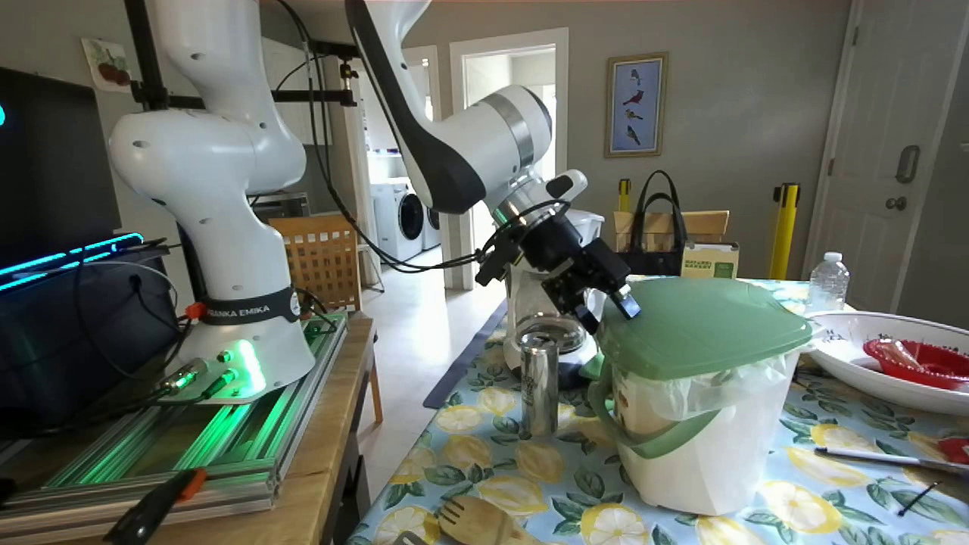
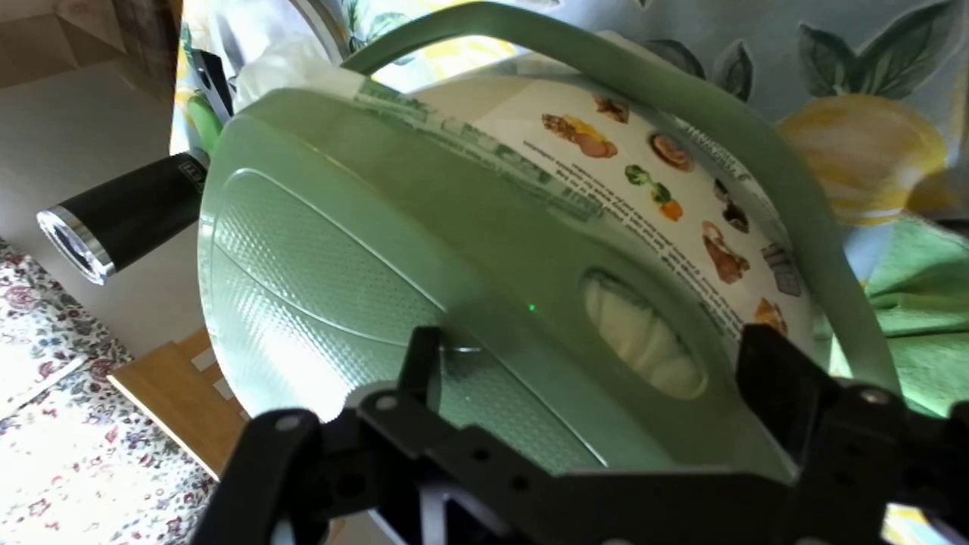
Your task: Open the bin.
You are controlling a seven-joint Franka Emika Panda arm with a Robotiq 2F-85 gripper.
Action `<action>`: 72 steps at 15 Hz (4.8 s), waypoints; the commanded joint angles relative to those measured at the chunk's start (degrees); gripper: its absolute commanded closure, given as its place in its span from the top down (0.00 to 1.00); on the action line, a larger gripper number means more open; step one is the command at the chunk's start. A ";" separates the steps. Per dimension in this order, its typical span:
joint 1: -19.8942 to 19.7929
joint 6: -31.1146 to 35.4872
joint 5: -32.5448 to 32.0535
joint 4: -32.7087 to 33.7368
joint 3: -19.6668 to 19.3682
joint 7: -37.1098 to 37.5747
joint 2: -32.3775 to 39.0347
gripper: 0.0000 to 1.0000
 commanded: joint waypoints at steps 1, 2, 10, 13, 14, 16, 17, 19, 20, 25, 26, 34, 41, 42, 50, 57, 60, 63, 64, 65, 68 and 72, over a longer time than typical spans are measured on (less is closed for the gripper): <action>-0.22 1.82 1.83 -0.44 -0.46 -2.07 -1.93 1.00; -0.26 2.09 2.48 -0.48 -0.69 -2.81 -2.03 1.00; -0.39 3.48 7.62 -0.69 -1.87 -7.83 -4.26 1.00; -0.37 3.68 9.78 -0.72 -1.94 -10.06 -5.22 1.00; -0.35 3.79 10.37 -0.83 -1.95 -10.87 -5.51 1.00; -0.29 3.80 11.09 -1.02 -1.88 -12.03 -6.06 1.00; -0.29 3.97 11.58 -1.12 -1.85 -12.58 -6.29 1.00; -0.30 4.30 11.99 -1.32 -1.79 -13.18 -7.12 1.00; -0.31 4.39 12.07 -1.36 -1.79 -13.48 -7.52 1.00; -0.26 4.63 11.93 -1.24 -1.67 -13.70 -8.91 1.00; -0.24 4.62 11.86 -1.25 -1.64 -13.65 -9.19 1.00; -0.12 4.03 10.74 -0.64 -1.44 -12.42 -11.64 1.00; -0.56 3.90 12.71 1.37 -1.73 -15.06 -12.50 1.00; -0.63 3.82 13.15 1.82 -1.79 -15.65 -12.49 1.00; -0.31 2.04 19.97 6.46 -1.62 -23.02 -12.24 1.00; 0.05 -0.23 24.55 10.57 -1.29 -28.49 -10.96 1.00; 0.15 -0.71 25.72 12.27 -1.22 -29.88 -10.15 1.00; 0.22 -1.47 25.93 14.12 -1.04 -30.23 -9.01 1.00; 0.24 -1.62 25.98 14.69 -0.97 -30.30 -8.56 1.00; 0.27 -1.71 26.19 15.24 -0.92 -30.57 -7.91 1.00; 0.30 -1.86 26.23 16.59 -0.72 -30.70 -6.48 1.00; 0.47 -1.94 25.76 18.09 -0.46 -29.98 -5.21 1.00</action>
